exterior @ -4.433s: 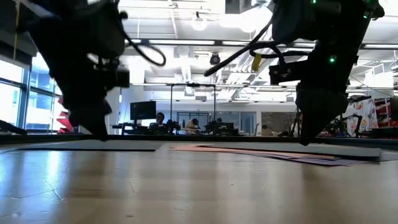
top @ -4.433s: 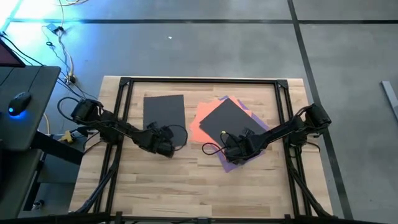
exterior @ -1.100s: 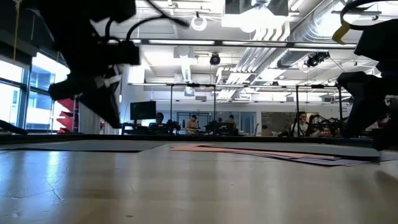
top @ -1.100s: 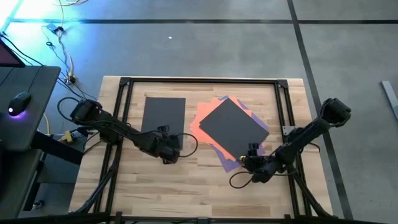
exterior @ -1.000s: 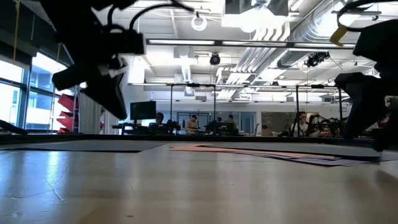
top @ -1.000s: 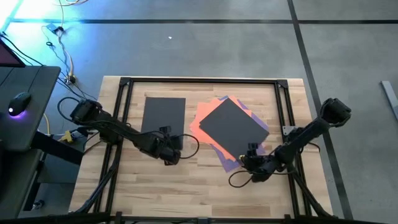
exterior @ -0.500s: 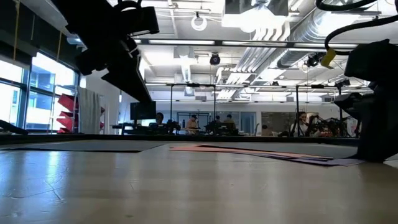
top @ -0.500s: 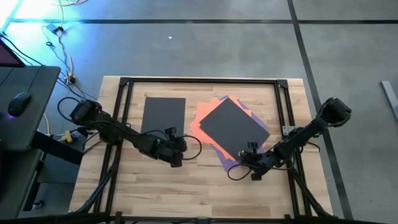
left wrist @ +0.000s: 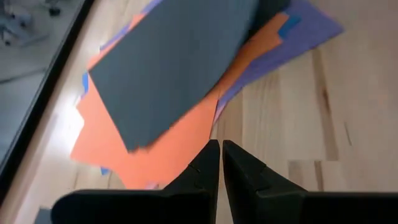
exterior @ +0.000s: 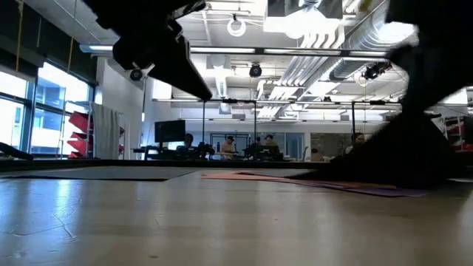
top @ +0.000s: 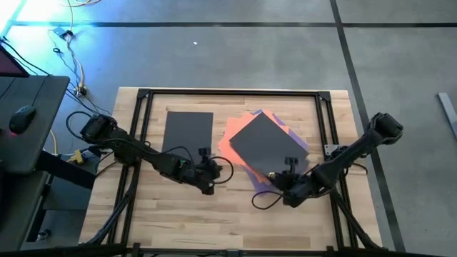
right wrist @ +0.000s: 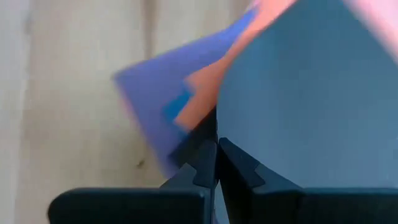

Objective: Organize paper
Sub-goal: Stack the right black paper on top of the left black paper

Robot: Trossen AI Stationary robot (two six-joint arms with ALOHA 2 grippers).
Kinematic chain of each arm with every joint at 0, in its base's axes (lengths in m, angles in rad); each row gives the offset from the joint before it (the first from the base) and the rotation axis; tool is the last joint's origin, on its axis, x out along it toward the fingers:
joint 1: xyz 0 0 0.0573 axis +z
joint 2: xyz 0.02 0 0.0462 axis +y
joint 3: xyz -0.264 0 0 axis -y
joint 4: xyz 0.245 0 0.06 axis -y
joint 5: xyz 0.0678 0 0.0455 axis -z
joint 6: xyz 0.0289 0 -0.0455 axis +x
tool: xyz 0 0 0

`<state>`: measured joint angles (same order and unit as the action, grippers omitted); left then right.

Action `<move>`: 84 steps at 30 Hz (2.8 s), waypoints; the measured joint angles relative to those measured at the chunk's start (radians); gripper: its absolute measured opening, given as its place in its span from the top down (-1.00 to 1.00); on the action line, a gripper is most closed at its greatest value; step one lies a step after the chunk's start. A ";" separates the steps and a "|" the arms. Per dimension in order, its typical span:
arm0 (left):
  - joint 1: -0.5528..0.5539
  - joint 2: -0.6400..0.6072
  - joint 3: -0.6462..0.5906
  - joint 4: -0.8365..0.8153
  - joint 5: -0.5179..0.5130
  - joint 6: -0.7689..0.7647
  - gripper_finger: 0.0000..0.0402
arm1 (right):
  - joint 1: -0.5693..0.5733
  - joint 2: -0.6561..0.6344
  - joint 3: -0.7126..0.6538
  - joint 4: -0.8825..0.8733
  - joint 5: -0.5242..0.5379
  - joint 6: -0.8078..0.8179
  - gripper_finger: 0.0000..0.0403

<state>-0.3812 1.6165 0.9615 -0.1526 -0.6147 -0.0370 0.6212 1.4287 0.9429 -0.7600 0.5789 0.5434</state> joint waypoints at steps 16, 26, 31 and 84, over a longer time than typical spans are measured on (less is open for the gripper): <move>-0.016 0.198 0.000 0.557 0.030 0.581 0.17 | 0.000 0.000 0.116 0.133 0.053 -0.142 1.00; 0.025 0.340 0.004 0.688 -0.040 0.550 -0.14 | 0.000 0.000 0.116 0.148 0.040 -0.171 1.00; 0.029 0.370 0.044 0.661 -0.068 0.505 0.06 | 0.000 -0.001 0.116 0.152 0.039 -0.171 1.00; -0.153 0.060 0.131 0.014 -0.318 -0.199 1.00 | -0.190 -0.001 -0.167 0.447 0.080 -0.319 0.08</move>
<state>-0.5342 1.6765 1.0927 -0.1383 -0.9324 -0.2357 0.4315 1.4273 0.7755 -0.3133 0.6587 0.2248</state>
